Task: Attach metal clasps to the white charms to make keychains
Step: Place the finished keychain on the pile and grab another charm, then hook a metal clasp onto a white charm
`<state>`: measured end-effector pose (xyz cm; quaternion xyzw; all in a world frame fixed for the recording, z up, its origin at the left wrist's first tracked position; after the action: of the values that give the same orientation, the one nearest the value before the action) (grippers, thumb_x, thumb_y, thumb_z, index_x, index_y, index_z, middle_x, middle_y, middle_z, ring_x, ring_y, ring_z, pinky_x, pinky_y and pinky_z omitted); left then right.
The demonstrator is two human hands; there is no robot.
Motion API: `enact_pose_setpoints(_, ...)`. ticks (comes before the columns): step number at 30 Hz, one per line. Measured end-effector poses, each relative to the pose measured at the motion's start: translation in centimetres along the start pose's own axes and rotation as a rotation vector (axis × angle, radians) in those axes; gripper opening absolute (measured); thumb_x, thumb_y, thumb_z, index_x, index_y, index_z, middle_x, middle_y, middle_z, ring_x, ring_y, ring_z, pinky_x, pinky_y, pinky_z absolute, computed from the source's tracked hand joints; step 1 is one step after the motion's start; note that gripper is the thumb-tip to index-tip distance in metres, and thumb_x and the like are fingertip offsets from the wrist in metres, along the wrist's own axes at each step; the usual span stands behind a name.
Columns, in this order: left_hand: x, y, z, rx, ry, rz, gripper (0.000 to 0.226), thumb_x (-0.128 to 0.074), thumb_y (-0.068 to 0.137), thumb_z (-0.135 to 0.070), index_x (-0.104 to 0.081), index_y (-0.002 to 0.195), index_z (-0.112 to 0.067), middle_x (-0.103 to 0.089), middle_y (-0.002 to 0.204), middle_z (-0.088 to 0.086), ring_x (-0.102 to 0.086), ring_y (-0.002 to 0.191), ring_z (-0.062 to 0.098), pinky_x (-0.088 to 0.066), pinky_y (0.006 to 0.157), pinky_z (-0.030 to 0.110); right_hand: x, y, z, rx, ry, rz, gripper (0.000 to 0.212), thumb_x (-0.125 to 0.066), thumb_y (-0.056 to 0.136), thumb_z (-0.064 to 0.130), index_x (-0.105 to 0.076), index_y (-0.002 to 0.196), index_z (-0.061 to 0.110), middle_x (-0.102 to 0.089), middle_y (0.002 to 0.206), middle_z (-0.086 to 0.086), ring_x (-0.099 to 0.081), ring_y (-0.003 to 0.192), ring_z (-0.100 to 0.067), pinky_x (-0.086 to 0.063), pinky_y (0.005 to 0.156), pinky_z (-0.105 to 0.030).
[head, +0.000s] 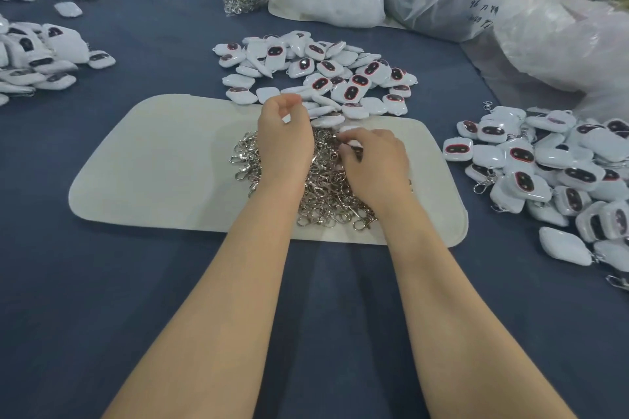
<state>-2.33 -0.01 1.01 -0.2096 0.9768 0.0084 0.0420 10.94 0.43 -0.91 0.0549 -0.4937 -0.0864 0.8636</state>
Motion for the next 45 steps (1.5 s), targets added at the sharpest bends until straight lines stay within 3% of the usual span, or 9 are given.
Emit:
enact_pose_setpoints(5,-0.2,0.0,-0.1,-0.072,0.051,0.035,0.015,-0.047,0.093,-0.015,-0.056,0.095,-0.027,-0.060,0.104,-0.007,-0.058,0.096,0.005,-0.048,0.086,0.022,0.9,0.0,0.0,-0.031,0.123,-0.110,0.019,-0.053,0.095,0.025,-0.055,0.113,0.021,-0.055,0.112,-0.006,-0.055,0.097,-0.026,-0.042,0.089,-0.038)
enact_pose_setpoints(9,-1.0,-0.3,-0.3,-0.212,0.214,0.175,0.026,-0.051,0.094,-0.019,-0.056,0.119,-0.023,-0.054,0.109,-0.017,-0.052,0.087,-0.010,-0.039,0.069,0.001,1.8,-0.1,0.2,-0.016,0.430,-0.208,0.010,-0.051,0.097,0.026,-0.054,0.104,0.021,-0.054,0.073,0.009,-0.050,0.066,-0.010,-0.035,0.057,-0.014)
enact_pose_setpoints(17,-1.2,-0.6,-0.4,-0.236,0.303,0.211,0.015,-0.061,0.090,-0.023,-0.052,0.102,-0.024,-0.056,0.090,-0.015,-0.057,0.081,0.000,-0.044,0.069,0.009,1.6,-0.1,1.3,-0.020,0.695,-0.098,0.028,-0.043,0.100,0.026,-0.061,0.120,0.015,-0.068,0.107,-0.003,-0.063,0.104,-0.020,-0.049,0.095,-0.037)
enact_pose_setpoints(19,-0.7,-0.5,-0.4,-0.184,0.210,0.130,0.013,-0.059,0.091,-0.023,-0.048,0.096,-0.024,-0.058,0.092,-0.008,-0.062,0.083,0.009,-0.050,0.075,0.022,1.6,-0.2,1.1,-0.017,0.513,-0.081,0.031,-0.050,0.097,0.032,-0.059,0.122,0.017,-0.066,0.098,0.005,-0.061,0.099,-0.015,-0.047,0.090,-0.024)
enact_pose_setpoints(24,-0.2,-0.3,-0.2,0.091,-0.253,0.061,0.009,-0.051,0.093,-0.011,-0.044,0.096,-0.015,-0.062,0.107,0.015,-0.070,0.079,0.014,-0.056,0.072,0.025,0.6,-0.5,0.8,-0.041,-0.094,0.157,0.044,-0.063,0.087,0.046,-0.057,0.124,0.023,-0.057,0.123,-0.006,-0.049,0.119,-0.029,-0.039,0.100,-0.043)
enact_pose_setpoints(30,-0.3,-0.3,-0.1,0.143,-0.411,0.077,0.020,-0.050,0.093,-0.005,-0.045,0.112,-0.005,-0.066,0.100,0.018,-0.069,0.065,0.010,-0.053,0.058,0.017,1.1,-0.5,1.2,-0.037,0.116,0.043,0.007,-0.058,0.091,0.019,-0.062,0.089,0.025,-0.063,0.090,0.004,-0.060,0.098,-0.022,-0.044,0.094,-0.041)
enact_pose_setpoints(36,-0.3,-0.5,-0.4,0.043,-0.280,0.115,0.020,-0.046,0.095,-0.004,-0.049,0.112,-0.015,-0.063,0.094,0.011,-0.068,0.058,0.010,-0.052,0.052,0.018,2.0,-0.3,0.7,-0.067,0.524,-0.112,0.010,-0.061,0.089,0.015,-0.061,0.085,0.025,-0.065,0.079,0.008,-0.060,0.077,-0.009,-0.040,0.063,-0.007)
enact_pose_setpoints(40,-0.5,-0.7,-0.4,-0.051,-0.024,0.170,0.025,-0.042,0.096,-0.005,-0.061,0.100,-0.020,-0.062,0.093,-0.002,-0.067,0.068,0.011,-0.059,0.066,0.029,2.4,-0.3,0.6,-0.093,0.705,-0.125,0.016,-0.061,0.089,0.012,-0.060,0.081,0.025,-0.069,0.083,-0.002,-0.065,0.075,-0.016,-0.053,0.071,-0.026)
enact_pose_setpoints(45,-1.0,-0.9,-0.5,-0.183,0.268,0.222,0.014,-0.053,0.093,-0.019,-0.063,0.087,-0.027,-0.065,0.094,0.001,-0.059,0.077,0.010,-0.049,0.071,0.025,2.6,-0.2,0.3,-0.142,0.948,-0.165,0.006,-0.061,0.089,0.004,-0.064,0.091,0.008,-0.066,0.072,0.000,-0.059,0.055,-0.002,-0.051,0.059,-0.016)
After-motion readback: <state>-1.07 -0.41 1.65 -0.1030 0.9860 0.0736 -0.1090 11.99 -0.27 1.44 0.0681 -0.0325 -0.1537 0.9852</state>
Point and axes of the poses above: each hand's wrist, its own y-axis towards the middle knuckle, its own x-axis out of the back of the hand, z = x × y, the point moved 4 cm from there along y, towards the middle knuckle
